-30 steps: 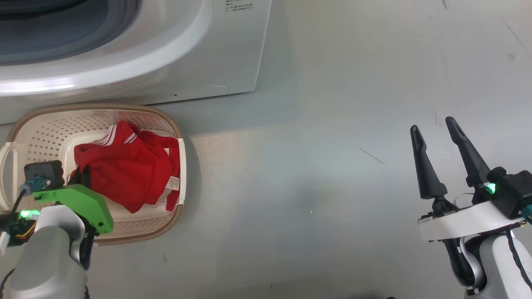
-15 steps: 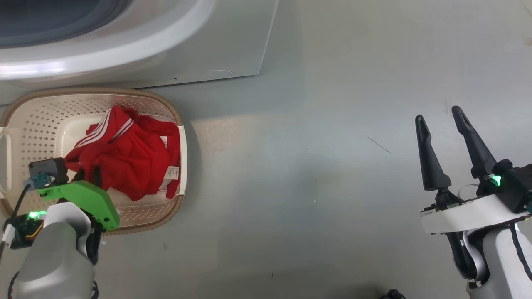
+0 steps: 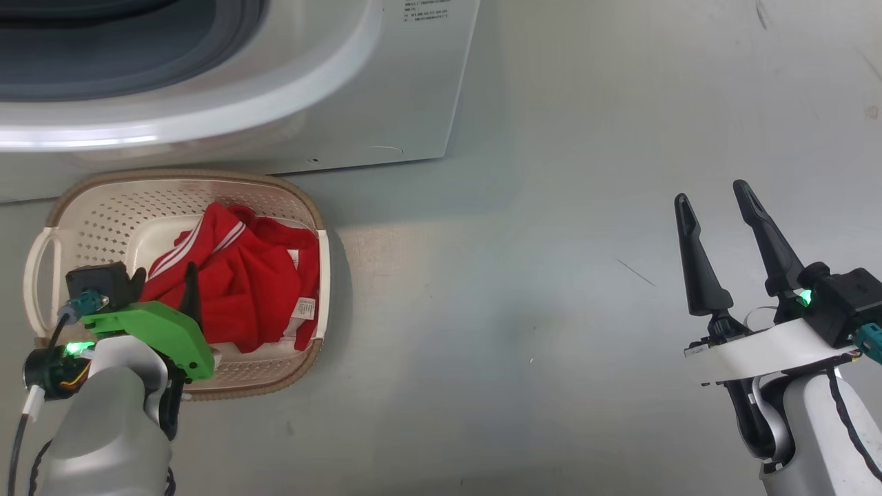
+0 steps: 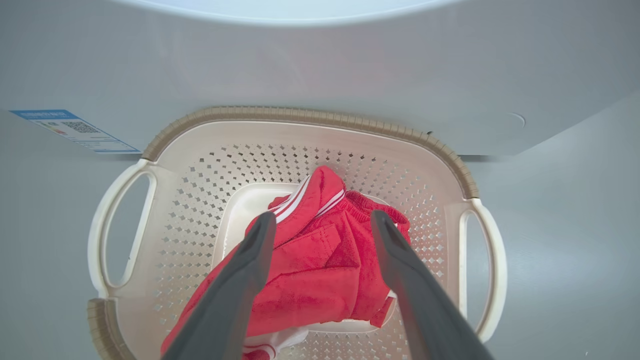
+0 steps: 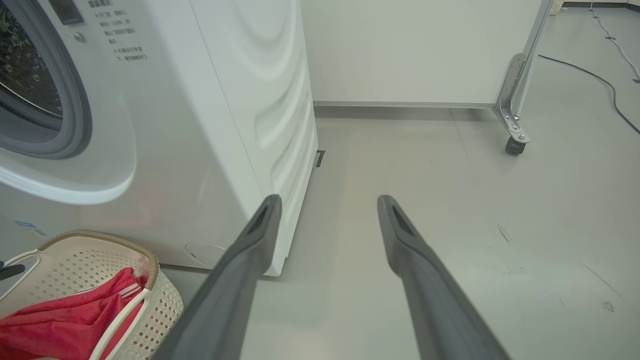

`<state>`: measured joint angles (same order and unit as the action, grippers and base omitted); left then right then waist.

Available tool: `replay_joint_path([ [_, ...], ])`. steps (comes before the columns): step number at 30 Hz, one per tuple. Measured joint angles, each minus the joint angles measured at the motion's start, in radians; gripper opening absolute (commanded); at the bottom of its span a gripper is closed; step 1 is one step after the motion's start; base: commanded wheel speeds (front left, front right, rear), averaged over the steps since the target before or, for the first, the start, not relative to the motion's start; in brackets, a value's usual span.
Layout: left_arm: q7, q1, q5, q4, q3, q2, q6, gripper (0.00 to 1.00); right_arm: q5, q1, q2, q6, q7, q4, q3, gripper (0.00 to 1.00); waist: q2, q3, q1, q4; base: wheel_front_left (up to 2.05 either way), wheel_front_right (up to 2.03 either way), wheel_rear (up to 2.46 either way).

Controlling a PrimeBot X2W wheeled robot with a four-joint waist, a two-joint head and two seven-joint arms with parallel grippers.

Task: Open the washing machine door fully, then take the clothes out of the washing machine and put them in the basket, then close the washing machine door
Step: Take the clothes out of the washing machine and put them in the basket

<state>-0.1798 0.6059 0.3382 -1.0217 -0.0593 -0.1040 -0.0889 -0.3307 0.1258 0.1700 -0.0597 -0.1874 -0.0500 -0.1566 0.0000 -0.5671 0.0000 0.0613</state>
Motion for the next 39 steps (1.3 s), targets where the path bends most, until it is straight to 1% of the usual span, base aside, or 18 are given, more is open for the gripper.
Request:
replay_joint_path([
  [3, -0.038, 0.000, -0.015, 0.005, -0.019, 0.002, -0.010, 1.00, 0.000, 0.010, -0.003, 0.000, -0.009, 0.022, 0.000, 1.00, 0.0000, 0.030, 0.0000, -0.009, 0.00, 0.00, 0.00],
  [8, -0.061, 0.000, -0.035, 0.034, -0.056, 0.011, -0.023, 1.00, -0.002, 0.011, -0.008, -0.001, -0.019, 0.054, 0.004, 1.00, 0.0000, 0.089, 0.0000, -0.027, 0.00, 0.00, 0.00],
  [14, -0.069, -0.002, -0.062, 0.079, -0.096, 0.028, -0.031, 1.00, -0.004, 0.003, -0.005, -0.001, -0.022, 0.094, 0.015, 1.00, 0.0000, 0.166, 0.0000, -0.056, 0.00, 0.00, 0.00],
  [22, -0.070, -0.034, -0.068, 0.136, -0.116, 0.034, -0.032, 1.00, -0.032, -0.039, -0.010, -0.001, -0.034, 0.128, 0.035, 1.00, 0.0000, 0.260, 0.0000, -0.095, 0.00, 0.00, 0.00],
  [32, -0.069, -0.149, -0.065, 0.299, -0.098, 0.035, -0.032, 1.00, -0.046, -0.100, -0.030, 0.000, -0.040, 0.152, 0.043, 1.00, 0.0000, 0.398, 0.0000, -0.144, 0.00, 0.00, 0.00],
  [39, -0.069, -0.256, -0.044, 0.402, -0.040, 0.036, -0.032, 1.00, -0.048, -0.148, -0.039, 0.001, -0.047, 0.155, 0.044, 1.00, 0.0000, 0.484, 0.0000, -0.167, 0.00, 0.00, 0.00],
])
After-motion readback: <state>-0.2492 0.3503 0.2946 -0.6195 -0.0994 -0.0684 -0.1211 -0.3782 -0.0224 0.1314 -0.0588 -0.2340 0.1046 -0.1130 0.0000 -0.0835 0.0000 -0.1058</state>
